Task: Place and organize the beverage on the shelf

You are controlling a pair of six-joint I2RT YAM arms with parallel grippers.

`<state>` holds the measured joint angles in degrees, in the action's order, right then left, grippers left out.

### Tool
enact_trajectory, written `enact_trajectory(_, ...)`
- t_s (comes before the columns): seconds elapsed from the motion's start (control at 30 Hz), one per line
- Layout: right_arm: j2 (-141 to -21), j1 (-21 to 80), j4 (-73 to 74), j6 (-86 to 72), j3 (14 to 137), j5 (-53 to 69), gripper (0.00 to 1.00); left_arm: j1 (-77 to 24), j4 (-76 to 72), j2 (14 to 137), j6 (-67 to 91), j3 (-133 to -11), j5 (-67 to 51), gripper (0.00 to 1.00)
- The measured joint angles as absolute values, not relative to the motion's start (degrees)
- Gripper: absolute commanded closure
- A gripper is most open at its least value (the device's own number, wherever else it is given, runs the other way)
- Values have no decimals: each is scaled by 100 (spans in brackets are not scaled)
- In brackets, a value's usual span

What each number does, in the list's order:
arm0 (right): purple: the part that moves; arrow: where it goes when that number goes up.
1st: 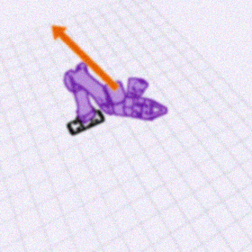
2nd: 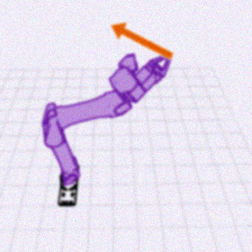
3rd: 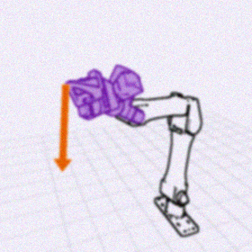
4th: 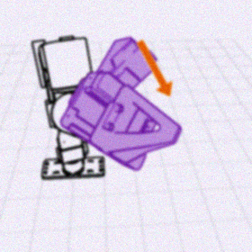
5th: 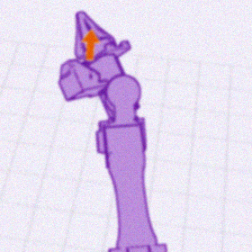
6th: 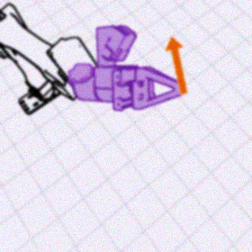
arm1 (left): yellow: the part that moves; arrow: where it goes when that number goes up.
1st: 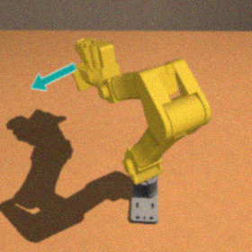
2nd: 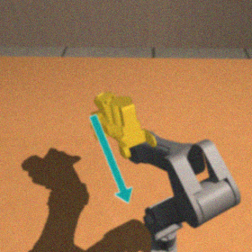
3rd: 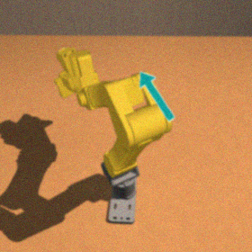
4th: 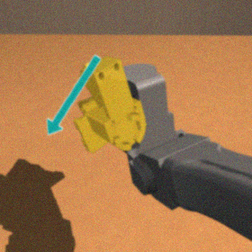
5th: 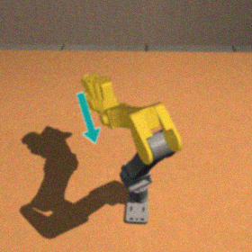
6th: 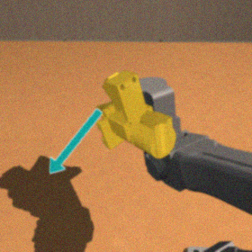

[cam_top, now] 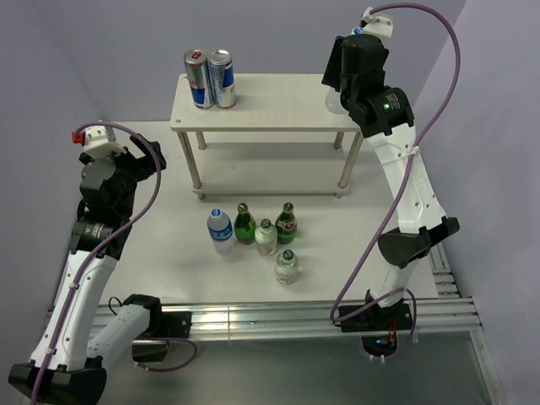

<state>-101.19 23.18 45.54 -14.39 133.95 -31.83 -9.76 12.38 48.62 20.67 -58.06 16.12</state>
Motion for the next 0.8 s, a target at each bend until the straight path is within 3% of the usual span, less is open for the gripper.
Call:
enact_trajectory(0.17,-10154,2294,4532,-1507,13395,-3164,21,-956,1238,4862,2067,-5806,1588,0)
enact_trajectory(0.3,-10206,2292,4506,-1546,13393,-3166,0,-954,1238,4862,2067,-5806,1588,1)
enact_trajectory(0.5,-10101,2283,4379,-1588,13054,-3229,0,-928,1238,4864,2067,-5806,1579,1)
enact_trajectory(0.8,-8971,2519,4021,-1695,11056,-3361,0,-864,1238,4928,2067,-5806,1533,1)
